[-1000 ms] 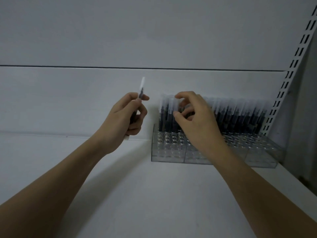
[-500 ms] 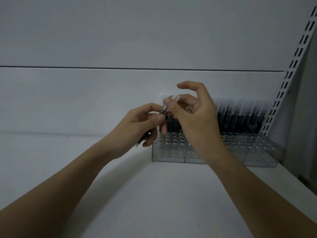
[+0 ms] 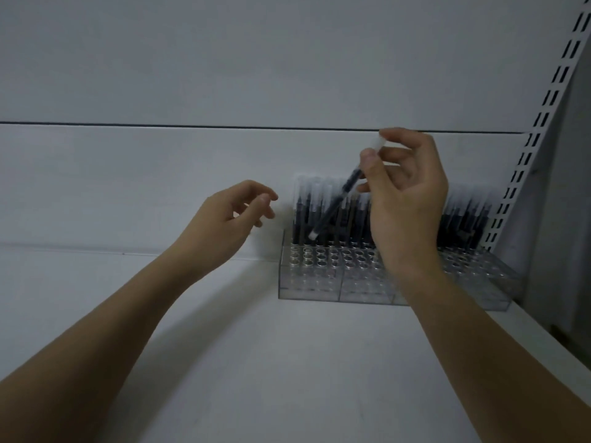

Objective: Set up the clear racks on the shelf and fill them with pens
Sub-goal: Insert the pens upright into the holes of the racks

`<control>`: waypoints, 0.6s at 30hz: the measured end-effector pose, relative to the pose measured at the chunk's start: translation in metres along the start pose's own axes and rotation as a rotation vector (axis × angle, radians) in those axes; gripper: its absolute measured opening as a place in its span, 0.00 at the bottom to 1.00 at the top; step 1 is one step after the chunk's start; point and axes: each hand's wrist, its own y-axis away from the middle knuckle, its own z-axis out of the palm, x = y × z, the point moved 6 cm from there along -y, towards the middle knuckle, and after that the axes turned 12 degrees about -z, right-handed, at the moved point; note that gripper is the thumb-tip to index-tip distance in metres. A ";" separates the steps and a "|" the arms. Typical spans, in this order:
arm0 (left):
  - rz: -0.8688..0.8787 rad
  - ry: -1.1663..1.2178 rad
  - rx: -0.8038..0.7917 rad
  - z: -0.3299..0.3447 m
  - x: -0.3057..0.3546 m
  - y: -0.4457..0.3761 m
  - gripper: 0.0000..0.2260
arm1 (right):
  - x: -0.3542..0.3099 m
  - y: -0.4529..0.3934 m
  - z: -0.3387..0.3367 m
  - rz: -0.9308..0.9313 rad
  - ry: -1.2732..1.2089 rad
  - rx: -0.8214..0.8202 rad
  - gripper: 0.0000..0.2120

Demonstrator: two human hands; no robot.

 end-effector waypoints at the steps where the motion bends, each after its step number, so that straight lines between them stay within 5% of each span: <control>1: 0.000 -0.134 -0.001 -0.001 -0.003 -0.002 0.10 | 0.000 -0.001 -0.001 -0.014 0.034 -0.012 0.09; 9: -0.167 -0.644 -0.219 0.011 -0.041 -0.003 0.16 | 0.007 0.003 0.004 -0.058 0.176 -0.128 0.07; 18: -0.178 -0.790 -0.423 0.036 -0.057 0.003 0.15 | 0.014 0.001 0.004 -0.048 0.242 -0.185 0.07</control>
